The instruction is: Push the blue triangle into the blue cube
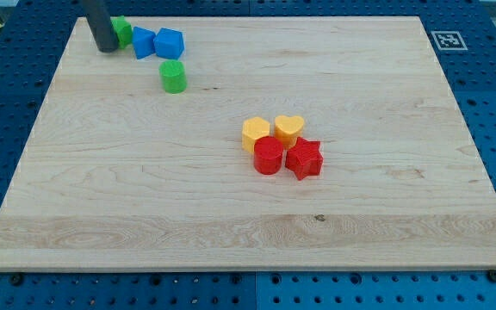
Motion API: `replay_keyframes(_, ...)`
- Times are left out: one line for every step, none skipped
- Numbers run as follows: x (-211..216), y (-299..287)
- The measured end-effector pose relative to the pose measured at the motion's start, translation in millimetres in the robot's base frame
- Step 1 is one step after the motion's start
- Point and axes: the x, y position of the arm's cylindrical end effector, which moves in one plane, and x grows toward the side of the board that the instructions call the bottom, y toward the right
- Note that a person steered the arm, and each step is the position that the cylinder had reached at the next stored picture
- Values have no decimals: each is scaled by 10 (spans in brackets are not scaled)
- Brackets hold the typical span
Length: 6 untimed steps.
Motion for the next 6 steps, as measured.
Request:
replay_keyframes(25, 49)
replay_keyframes(99, 134)
replay_keyframes(99, 134)
replay_keyframes(101, 428)
replay_keyframes(101, 529)
replay_keyframes(101, 633)
